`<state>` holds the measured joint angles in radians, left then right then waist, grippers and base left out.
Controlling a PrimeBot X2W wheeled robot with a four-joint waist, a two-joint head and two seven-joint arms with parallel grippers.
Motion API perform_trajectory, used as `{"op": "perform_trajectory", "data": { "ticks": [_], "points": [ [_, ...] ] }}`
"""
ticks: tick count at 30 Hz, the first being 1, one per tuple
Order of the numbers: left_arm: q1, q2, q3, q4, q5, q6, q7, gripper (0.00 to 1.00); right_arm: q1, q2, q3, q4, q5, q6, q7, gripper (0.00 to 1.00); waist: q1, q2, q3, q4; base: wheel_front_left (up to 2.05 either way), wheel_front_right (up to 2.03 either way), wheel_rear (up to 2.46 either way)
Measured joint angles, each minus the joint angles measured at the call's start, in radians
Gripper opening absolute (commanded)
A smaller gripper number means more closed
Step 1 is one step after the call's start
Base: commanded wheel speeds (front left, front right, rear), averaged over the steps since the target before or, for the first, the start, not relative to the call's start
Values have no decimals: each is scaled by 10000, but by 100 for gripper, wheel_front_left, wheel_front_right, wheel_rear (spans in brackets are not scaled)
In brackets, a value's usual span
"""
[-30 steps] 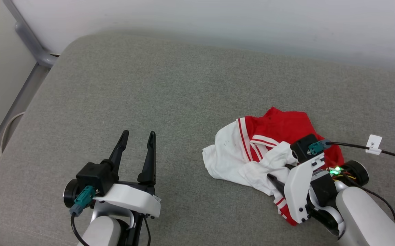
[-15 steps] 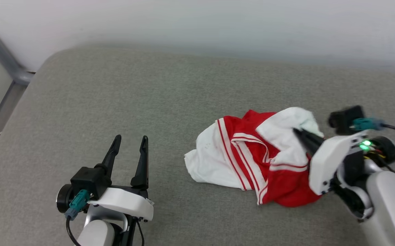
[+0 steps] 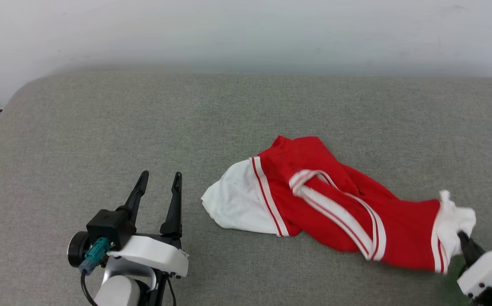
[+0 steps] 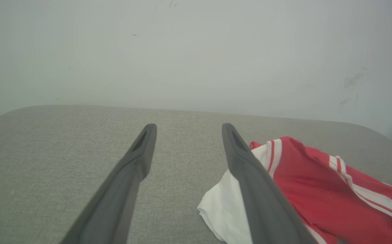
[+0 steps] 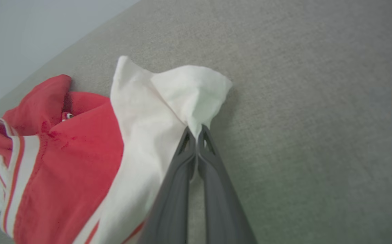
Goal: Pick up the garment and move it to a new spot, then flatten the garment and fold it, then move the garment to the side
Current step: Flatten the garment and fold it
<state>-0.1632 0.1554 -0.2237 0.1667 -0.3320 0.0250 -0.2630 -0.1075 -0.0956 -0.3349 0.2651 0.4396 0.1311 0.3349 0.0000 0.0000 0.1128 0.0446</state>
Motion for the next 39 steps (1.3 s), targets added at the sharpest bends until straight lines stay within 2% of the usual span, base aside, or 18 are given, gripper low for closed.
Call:
{"op": "perform_trajectory", "data": {
  "ticks": [2,3,4,5,6,7,12,19,23,29,33,39],
  "points": [
    [5,10,2,15,-54,0,0,100,172,174,-376,355,209,0,-102,0,-1,0,12,-29,0,0,0],
    [6,6,-2,31,-59,0,0,100,228,222,-464,523,261,0,-136,5,-1,0,21,-38,0,0,0],
    [5,10,-6,46,-67,0,0,100,267,268,-489,698,263,0,-184,15,0,0,24,-42,0,0,0],
    [5,23,-40,86,-50,10,4,100,271,311,-506,846,265,0,-228,33,-1,1,22,-42,0,0,0],
    [5,35,-46,117,-54,10,6,100,264,339,-491,932,263,0,-324,61,-1,0,19,-39,0,0,0],
    [5,38,-46,144,-61,10,6,100,251,345,-458,965,268,0,-412,100,0,0,9,-35,0,0,0],
    [83,113,-61,270,-82,6,6,100,155,387,-257,629,219,0,-1185,100,-1,0,-143,7,0,0,0],
    [393,159,-46,359,-205,27,6,100,453,393,-73,-813,-1070,0,-2642,100,0,0,-513,138,0,0,0],
    [532,222,12,364,-251,104,36,100,717,401,466,-1818,-1831,0,-3007,100,-1,0,-693,148,0,0,0],
    [753,405,134,364,-407,199,293,100,1442,430,1360,-3143,-2385,0,-3087,100,-1,1,-942,68,0,0,0],
    [737,625,173,234,-577,196,988,100,1888,437,1889,-4036,-2483,0,-2880,100,-1,0,-990,-75,0,0,0],
    [-53,884,-276,194,-828,-77,3204,100,2174,439,2401,-4880,-2359,0,-2621,100,0,0,-685,-342,0,0,0]
  ]
}}
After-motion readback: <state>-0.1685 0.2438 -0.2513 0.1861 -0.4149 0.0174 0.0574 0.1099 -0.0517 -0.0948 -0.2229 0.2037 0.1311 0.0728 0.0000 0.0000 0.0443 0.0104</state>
